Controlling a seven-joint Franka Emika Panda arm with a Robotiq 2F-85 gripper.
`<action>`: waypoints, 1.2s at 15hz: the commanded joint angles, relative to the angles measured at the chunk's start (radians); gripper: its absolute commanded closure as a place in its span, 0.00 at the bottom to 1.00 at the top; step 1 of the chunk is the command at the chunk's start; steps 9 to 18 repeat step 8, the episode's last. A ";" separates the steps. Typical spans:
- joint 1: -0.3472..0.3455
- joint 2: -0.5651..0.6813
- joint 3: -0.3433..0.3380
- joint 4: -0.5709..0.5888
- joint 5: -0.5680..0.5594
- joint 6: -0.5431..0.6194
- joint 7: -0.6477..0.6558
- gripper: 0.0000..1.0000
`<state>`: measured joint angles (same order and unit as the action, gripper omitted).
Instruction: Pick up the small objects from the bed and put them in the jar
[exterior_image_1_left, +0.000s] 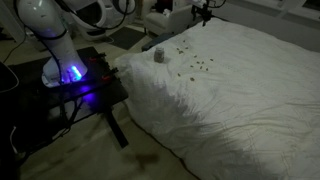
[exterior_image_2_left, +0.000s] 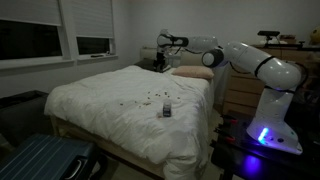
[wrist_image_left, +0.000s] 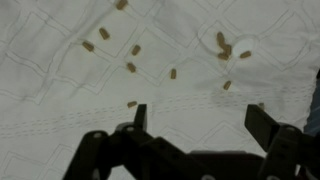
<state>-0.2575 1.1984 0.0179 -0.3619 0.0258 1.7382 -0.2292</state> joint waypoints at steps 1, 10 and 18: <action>-0.004 -0.001 0.002 -0.006 0.010 0.072 -0.009 0.00; 0.000 -0.005 -0.003 -0.016 0.004 0.064 -0.001 0.00; 0.000 -0.005 -0.003 -0.016 0.004 0.064 -0.001 0.00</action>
